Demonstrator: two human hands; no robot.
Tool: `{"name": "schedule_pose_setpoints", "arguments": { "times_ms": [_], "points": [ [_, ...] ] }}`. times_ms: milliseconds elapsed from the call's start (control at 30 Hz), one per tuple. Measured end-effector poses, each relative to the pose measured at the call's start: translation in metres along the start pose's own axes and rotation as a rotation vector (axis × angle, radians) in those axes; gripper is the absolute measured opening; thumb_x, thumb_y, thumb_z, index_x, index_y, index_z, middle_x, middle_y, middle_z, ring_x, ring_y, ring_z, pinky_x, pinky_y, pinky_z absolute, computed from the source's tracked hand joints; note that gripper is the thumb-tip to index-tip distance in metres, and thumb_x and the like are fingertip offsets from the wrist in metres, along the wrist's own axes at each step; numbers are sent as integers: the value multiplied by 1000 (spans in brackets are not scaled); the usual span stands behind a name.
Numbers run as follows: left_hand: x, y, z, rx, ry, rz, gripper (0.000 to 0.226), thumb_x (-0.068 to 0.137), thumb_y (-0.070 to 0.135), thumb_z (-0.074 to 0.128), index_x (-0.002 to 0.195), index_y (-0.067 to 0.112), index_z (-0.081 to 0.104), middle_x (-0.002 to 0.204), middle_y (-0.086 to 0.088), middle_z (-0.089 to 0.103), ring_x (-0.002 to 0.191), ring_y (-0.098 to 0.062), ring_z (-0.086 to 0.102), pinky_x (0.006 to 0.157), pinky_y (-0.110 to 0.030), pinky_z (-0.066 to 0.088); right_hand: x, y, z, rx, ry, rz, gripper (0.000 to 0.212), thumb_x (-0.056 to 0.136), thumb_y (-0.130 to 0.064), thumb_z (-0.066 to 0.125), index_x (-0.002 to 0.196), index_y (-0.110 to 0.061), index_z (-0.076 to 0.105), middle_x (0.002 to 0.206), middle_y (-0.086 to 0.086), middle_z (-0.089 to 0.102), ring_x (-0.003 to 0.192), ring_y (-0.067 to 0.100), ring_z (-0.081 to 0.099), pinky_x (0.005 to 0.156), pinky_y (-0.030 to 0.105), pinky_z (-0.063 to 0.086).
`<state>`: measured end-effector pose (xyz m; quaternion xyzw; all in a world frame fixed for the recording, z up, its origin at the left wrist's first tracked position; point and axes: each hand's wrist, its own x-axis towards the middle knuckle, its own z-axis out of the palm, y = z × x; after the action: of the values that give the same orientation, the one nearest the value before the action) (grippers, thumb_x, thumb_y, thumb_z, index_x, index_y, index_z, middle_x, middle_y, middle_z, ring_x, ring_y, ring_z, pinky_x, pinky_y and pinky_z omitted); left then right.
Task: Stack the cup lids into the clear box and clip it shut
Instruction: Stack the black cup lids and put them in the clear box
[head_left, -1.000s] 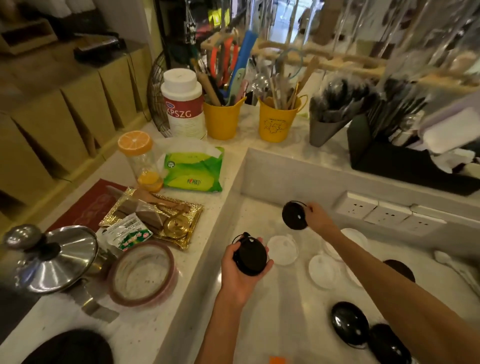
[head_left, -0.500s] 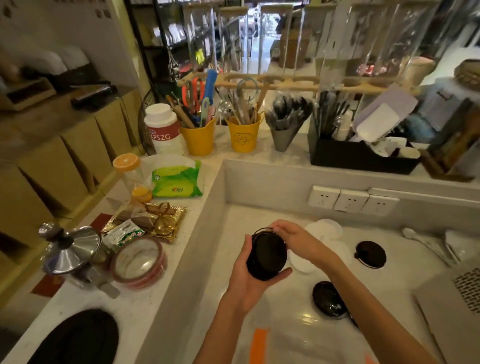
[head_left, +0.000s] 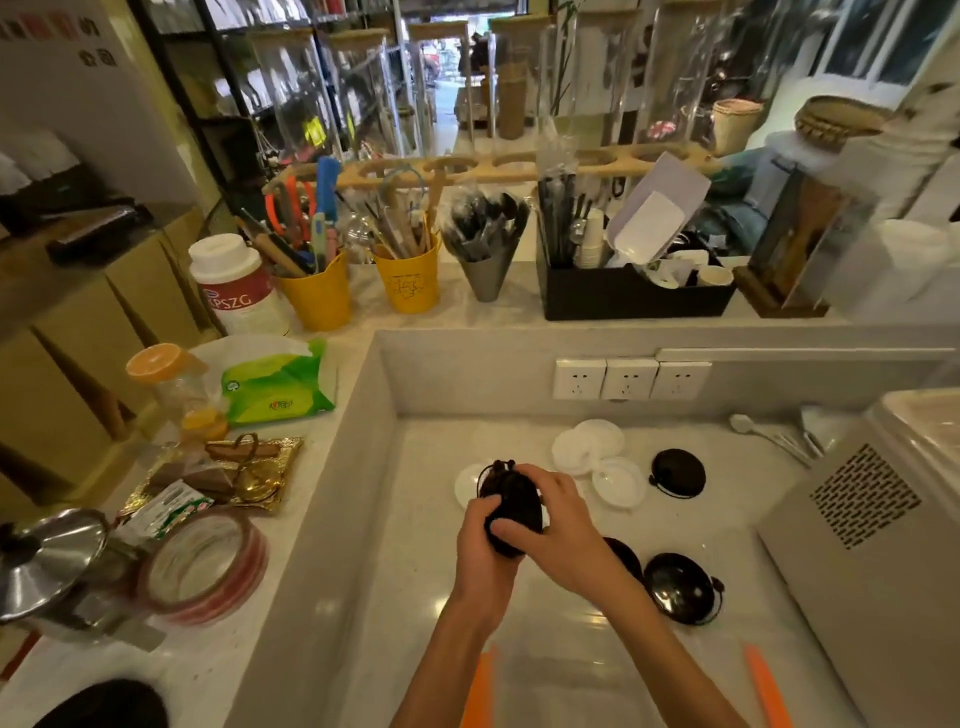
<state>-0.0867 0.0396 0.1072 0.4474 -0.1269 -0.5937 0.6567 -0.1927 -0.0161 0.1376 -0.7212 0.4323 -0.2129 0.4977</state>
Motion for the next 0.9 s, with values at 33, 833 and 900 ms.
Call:
{"name": "schedule_pose_setpoints", "arguments": {
  "times_ms": [33, 833, 900],
  "points": [
    [-1, -1, 1, -28, -12, -4, 35, 94, 23, 50, 120, 8, 70, 103, -13, 79, 102, -25, 72, 77, -33, 60, -2, 3, 0, 20, 3, -18, 70, 79, -40, 74, 140, -37, 40, 130, -10, 38, 125, 13, 42, 100, 25, 43],
    [9, -14, -22, -289, -49, -264, 48, 84, 27, 69, 127, 6, 66, 127, -21, 64, 118, -40, 57, 95, -63, 50, 31, 166, -41, -936, -483, 388, 105, 82, -54, 66, 157, -25, -2, 164, 10, 0, 147, 39, 13, 114, 52, 28],
    [9, -14, -26, -312, -40, -250, 45, 80, 22, 68, 121, 6, 67, 119, -19, 64, 117, -41, 55, 94, -66, 50, 31, 173, -35, -990, -435, 356, 94, 87, -43, 63, 157, -24, 3, 160, 10, 16, 140, 37, 28, 109, 48, 37]
  ]
}}
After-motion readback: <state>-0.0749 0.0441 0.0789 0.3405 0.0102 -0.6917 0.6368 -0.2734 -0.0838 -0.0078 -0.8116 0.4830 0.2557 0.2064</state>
